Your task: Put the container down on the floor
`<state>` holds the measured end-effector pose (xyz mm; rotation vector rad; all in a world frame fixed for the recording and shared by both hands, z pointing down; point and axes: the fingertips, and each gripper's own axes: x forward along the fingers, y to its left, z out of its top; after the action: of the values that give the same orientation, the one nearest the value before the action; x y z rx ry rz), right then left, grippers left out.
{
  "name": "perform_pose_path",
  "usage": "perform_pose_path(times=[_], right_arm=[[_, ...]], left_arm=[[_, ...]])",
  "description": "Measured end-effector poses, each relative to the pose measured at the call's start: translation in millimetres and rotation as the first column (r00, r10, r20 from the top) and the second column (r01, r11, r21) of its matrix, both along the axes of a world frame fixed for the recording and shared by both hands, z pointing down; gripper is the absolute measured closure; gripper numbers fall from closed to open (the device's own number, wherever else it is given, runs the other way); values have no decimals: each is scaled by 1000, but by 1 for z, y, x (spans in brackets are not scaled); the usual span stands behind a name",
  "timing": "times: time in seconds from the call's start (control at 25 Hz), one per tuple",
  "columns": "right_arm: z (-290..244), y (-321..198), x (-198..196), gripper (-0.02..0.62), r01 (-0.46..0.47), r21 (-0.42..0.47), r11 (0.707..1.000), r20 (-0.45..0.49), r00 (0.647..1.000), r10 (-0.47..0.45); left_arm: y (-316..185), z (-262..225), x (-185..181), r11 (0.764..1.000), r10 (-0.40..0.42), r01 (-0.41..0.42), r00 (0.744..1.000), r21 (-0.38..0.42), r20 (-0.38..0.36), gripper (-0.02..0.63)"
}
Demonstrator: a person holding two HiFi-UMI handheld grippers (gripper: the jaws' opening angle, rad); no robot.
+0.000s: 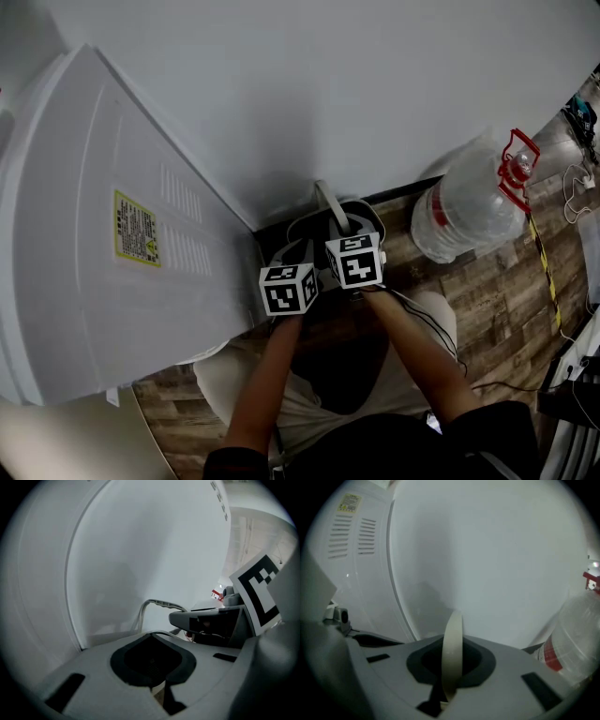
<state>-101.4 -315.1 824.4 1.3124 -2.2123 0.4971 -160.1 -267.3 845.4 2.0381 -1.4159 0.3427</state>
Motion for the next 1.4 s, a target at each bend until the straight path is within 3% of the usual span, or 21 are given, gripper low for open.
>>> perform_pose_path(times=[1.4], right_arm=[[29, 6, -9, 563, 12, -36, 999, 2, 1000, -12]], left_arm=[[2, 2, -1, 1000, -6, 5, 999, -7, -34, 592]])
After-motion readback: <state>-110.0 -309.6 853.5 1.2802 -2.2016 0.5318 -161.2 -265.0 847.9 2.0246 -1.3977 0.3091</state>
